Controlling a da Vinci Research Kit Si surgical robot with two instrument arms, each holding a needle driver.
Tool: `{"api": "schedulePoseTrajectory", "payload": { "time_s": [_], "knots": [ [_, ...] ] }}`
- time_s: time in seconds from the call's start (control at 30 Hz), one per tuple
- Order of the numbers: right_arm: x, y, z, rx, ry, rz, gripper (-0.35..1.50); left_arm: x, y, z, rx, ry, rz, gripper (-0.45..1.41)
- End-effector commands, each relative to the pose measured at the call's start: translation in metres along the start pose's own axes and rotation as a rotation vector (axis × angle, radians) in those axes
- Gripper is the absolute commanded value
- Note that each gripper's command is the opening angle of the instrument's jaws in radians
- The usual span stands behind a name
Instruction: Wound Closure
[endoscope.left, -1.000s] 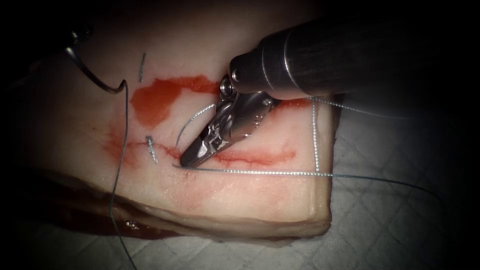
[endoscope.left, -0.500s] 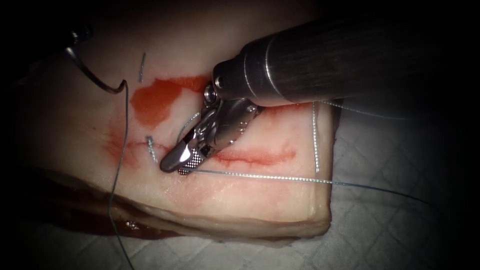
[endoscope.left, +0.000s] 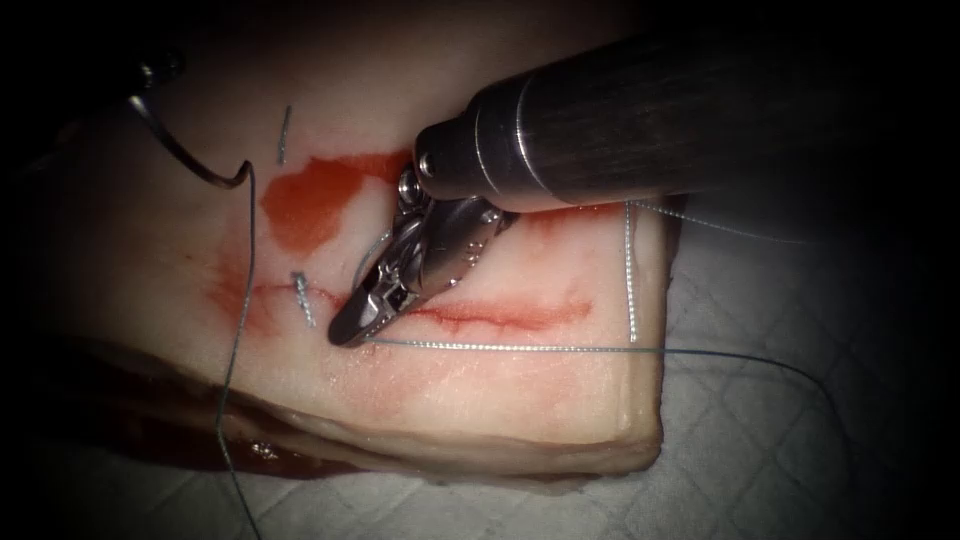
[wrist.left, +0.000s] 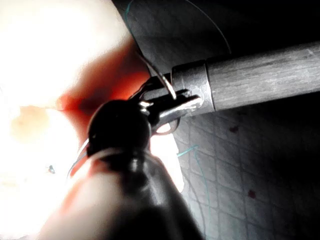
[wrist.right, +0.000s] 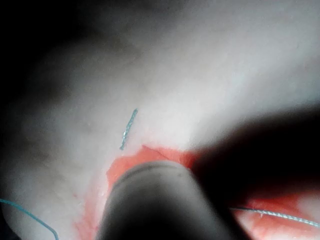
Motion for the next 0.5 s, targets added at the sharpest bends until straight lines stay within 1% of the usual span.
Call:
{"api": "schedulePoseTrajectory", "payload": {
  "time_s": [0.03,0.07,0.1,0.13,0.17,0.23,0.27,0.3,0.33,0.4,0.43,0.47,0.5],
  "knots": [
    [-0.0005,0.0004,-0.0003,-0.005,-0.013,-0.008,-0.35,0.0002,0.0006,0.0004,0.0,0.0,0.001,-0.45],
    [-0.0002,0.0007,-0.0017,-0.013,-0.048,-0.008,-0.35,0.0002,0.0006,0.0004,0.0,0.0,0.001,-0.45],
    [0.0003,0.0014,-0.0043,-0.025,-0.094,-0.02,-0.35,0.0002,0.0006,0.0004,0.001,0.0,0.0,-0.45],
    [0.0007,0.0017,-0.0057,-0.031,-0.127,-0.018,-0.35,0.0002,0.0006,0.0003,0.003,0.002,0.0,-0.45],
    [0.0014,0.002,-0.008,-0.041,-0.166,-0.031,-0.35,0.0002,0.0006,0.0003,0.004,0.002,0.0,-0.45],
    [0.0029,0.0023,-0.0115,-0.055,-0.249,-0.044,-0.35,0.0002,0.0006,0.0003,0.004,0.002,0.0,-0.45],
    [0.0051,0.0025,-0.0161,-0.07,-0.371,-0.046,-0.35,0.0002,0.0006,0.0003,0.004,0.002,0.0,-0.45],
    [0.0061,0.0024,-0.018,-0.071,-0.422,-0.045,-0.35,0.0002,0.0006,0.0003,0.004,0.002,-0.006,-0.45],
    [0.0077,0.0022,-0.0204,-0.069,-0.473,-0.047,-0.35,0.0002,0.0006,0.0003,0.006,0.003,-0.006,-0.45],
    [0.0106,0.0016,-0.0241,-0.049,-0.57,-0.041,-0.35,0.0002,0.0006,0.0003,0.006,0.003,-0.006,-0.45],
    [0.0115,0.0013,-0.0251,-0.043,-0.592,-0.037,-0.35,0.0002,0.0006,0.0003,0.009,0.005,-0.006,-0.45],
    [0.0146,0.0004,-0.0283,-0.02,-0.688,-0.028,-0.35,0.0002,0.0007,0.0003,0.012,0.006,-0.006,-0.45],
    [0.0164,-0.0004,-0.0298,-0.009,-0.73,-0.014,-0.35,0.0002,0.0007,0.0003,0.012,0.006,-0.006,-0.45]
  ]
}}
